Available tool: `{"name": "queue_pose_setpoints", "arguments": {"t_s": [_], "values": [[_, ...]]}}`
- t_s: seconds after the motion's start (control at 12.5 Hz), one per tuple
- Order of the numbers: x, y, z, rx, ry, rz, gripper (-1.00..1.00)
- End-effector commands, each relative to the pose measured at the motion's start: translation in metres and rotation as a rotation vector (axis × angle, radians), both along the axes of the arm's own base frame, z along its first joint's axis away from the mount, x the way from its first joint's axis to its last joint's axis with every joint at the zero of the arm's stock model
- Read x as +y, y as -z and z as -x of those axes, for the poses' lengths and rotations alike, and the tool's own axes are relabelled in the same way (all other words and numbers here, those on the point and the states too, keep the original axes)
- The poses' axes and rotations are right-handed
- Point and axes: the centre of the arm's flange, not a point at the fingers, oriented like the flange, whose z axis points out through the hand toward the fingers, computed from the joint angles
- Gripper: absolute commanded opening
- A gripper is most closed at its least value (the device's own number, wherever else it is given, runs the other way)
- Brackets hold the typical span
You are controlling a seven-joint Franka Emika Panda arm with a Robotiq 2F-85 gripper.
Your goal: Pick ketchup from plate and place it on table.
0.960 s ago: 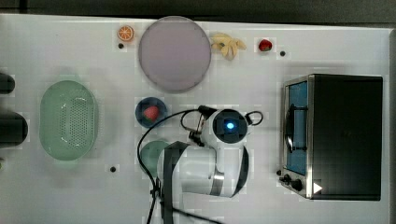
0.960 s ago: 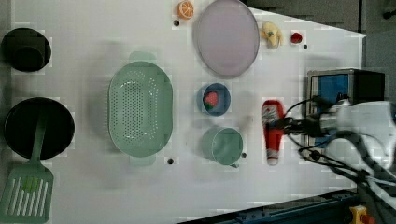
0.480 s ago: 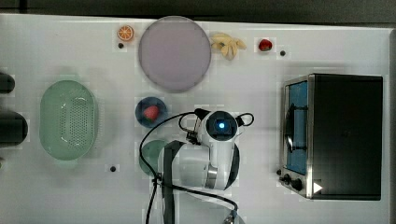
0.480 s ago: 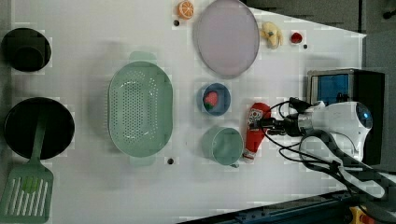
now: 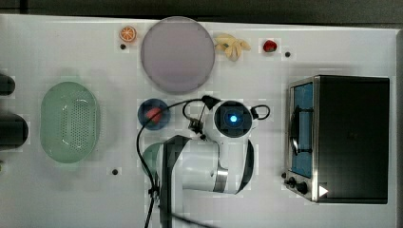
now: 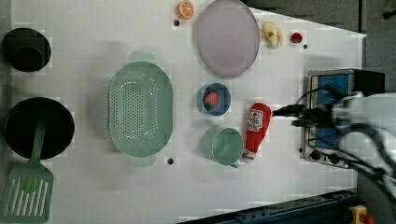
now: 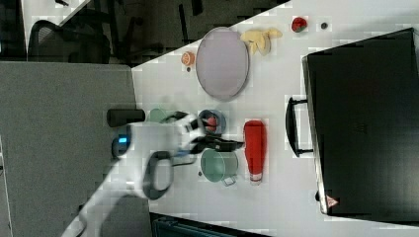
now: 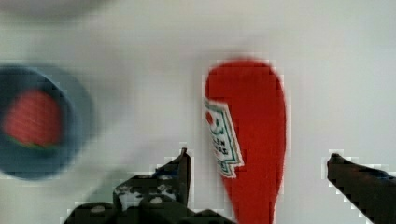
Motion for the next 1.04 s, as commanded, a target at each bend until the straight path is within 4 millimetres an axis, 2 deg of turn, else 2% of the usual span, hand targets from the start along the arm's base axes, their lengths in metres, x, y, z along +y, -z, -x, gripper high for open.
{"name": "queue_pose_setpoints", "arguments": {"t_s": [0.08, 0.32, 0.4, 0.56, 0.8, 1.04], "values": [[0.01, -0.15, -0.024, -0.132, 0.221, 0.001, 1.0], [0.015, -0.23, -0.014, -0.071, 0.389, 0.009, 1.0], [0.016, -0.251, -0.012, -0.068, 0.409, 0.015, 1.0], [0.013, -0.281, -0.009, -0.059, 0.397, 0.064, 1.0], [0.01, -0.306, -0.008, -0.08, 0.392, 0.094, 1.0], [0.011, -0.305, -0.006, -0.063, 0.39, 0.097, 1.0]]}}
